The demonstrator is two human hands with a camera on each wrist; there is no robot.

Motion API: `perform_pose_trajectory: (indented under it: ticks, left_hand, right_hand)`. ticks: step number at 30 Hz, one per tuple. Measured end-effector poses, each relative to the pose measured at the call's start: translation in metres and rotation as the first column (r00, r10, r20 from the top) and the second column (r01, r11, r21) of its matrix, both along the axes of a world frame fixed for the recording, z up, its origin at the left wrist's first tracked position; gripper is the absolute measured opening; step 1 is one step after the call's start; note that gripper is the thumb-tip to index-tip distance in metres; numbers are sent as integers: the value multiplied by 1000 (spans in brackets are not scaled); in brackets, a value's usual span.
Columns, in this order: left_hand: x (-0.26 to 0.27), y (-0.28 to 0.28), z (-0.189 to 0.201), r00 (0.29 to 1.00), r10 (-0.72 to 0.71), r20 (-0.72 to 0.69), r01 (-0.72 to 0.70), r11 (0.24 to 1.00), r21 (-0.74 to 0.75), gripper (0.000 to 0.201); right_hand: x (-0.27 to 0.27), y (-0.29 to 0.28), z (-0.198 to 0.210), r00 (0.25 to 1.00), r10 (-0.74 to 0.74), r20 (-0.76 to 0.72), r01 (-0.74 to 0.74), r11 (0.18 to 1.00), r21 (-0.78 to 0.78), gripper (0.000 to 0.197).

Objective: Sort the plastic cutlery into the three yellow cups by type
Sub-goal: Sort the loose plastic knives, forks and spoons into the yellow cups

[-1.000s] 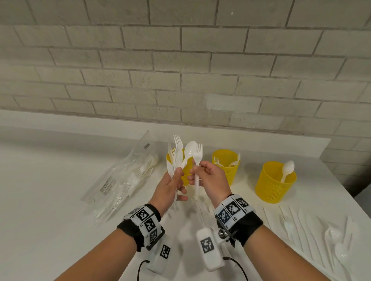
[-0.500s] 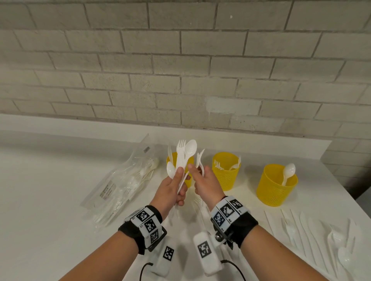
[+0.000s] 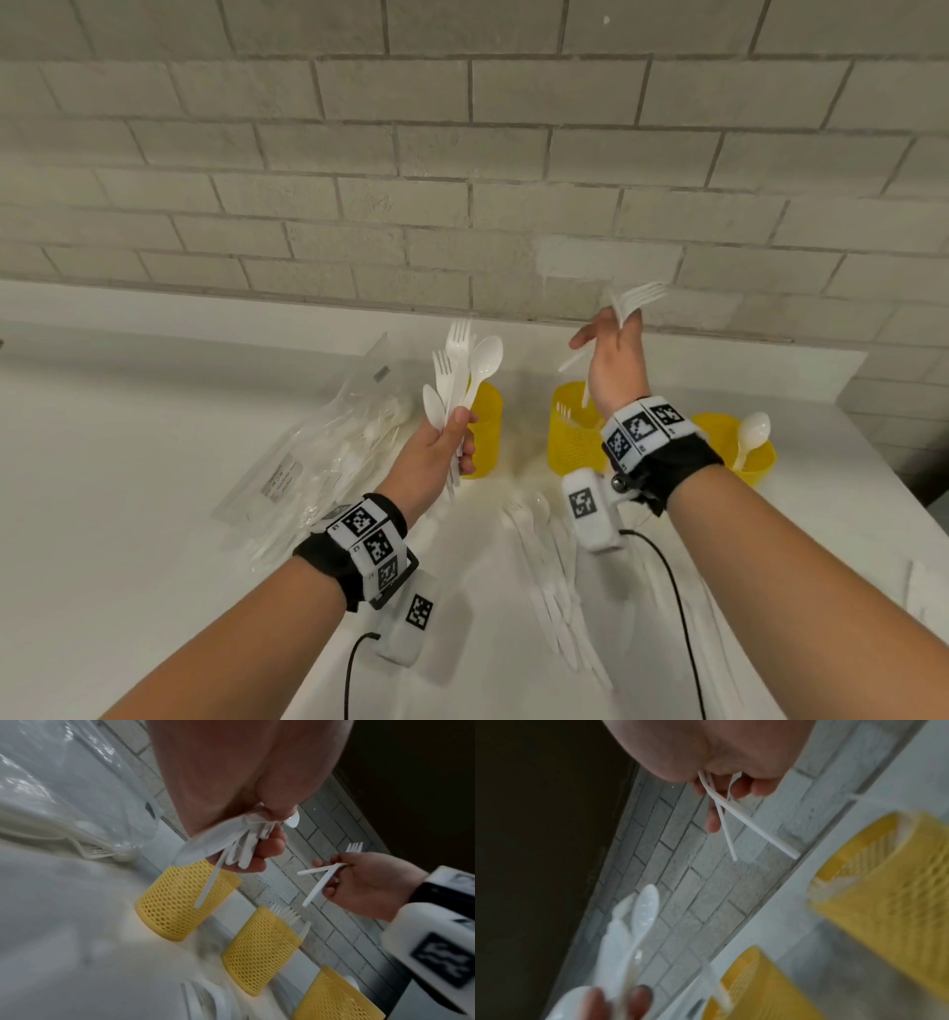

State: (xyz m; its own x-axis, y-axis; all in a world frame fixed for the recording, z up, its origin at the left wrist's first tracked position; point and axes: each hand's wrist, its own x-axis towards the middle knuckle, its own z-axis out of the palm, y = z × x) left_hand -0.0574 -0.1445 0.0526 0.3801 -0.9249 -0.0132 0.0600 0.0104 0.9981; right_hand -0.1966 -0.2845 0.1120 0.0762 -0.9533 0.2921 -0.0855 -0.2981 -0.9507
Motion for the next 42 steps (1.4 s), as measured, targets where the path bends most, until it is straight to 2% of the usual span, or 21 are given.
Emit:
perform_pose_trajectory:
  ticks: [3, 7, 11, 14, 16, 18, 19, 21, 23, 27, 33, 36, 38, 40, 42]
  left_hand:
    - [-13, -11, 3, 999, -41, -33, 40, 999, -20, 24]
    - [-25, -23, 3, 996, -78, 38, 80, 996, -33, 23]
    - [-33, -31, 2, 993, -64, 97, 68, 997, -39, 23]
    - [-37, -32, 3, 995, -67, 69, 70, 996, -50, 27]
    - [-39, -32, 4, 997, -67, 38, 69, 996, -54, 29]
    - [-40, -32, 3, 997, -70, 9, 71, 996, -61, 30]
    - [-41, -31, 3, 997, -74, -4, 74, 995, -63, 30]
    - [-42, -30, 2, 996, -86, -24, 84, 994, -68, 31]
    - [-43, -30, 2, 995, -94, -31, 92, 993, -70, 32]
    - [-42, -30, 0, 997, -81, -17, 80, 996, -49, 35]
    - [-35, -29, -4, 996, 11, 89, -9, 1000, -25, 32]
    - [-33, -27, -5, 988, 36, 149, -33, 999, -26, 30]
    - [-33, -24, -7, 975, 25, 222, -19, 999, -28, 30]
    - [-34, -21, -8, 958, 5, 288, 6, 999, -35, 27]
    - [-37, -19, -9, 949, -12, 314, 27, 999, -43, 25]
  right_hand:
    - [-7, -21, -11, 988, -27, -155, 29, 1000, 9, 29]
    - [-16, -34, -31, 903, -29, -429, 48, 998, 33, 34]
    - [-25, -30, -31, 870, 42, -491, 13, 994, 108, 41]
    - [-26, -20, -24, 837, -40, -546, 56, 998, 13, 50]
    - [-24, -10, -18, 882, -93, -463, 63, 995, -81, 41]
    - [-20, 6, -12, 970, 29, -239, -39, 999, -35, 31]
    - [-17, 16, -9, 981, 118, -154, -115, 993, 31, 29]
    - [-11, 30, -12, 967, 242, -84, -231, 965, 124, 25]
    - [-6, 34, -20, 957, 277, -81, -264, 953, 148, 20]
    - [-4, 38, -18, 961, 277, 12, -275, 944, 185, 15]
    - [-6, 41, -2, 964, 178, 196, -201, 974, 104, 9]
    - [-6, 42, -1, 965, 158, 210, -191, 970, 149, 11]
    - [-4, 41, -4, 964, 180, 198, -214, 963, 165, 22]
    - [-3, 41, -6, 973, 202, 110, -216, 966, 143, 37]
    - [-3, 42, -6, 979, 203, 35, -205, 973, 101, 36]
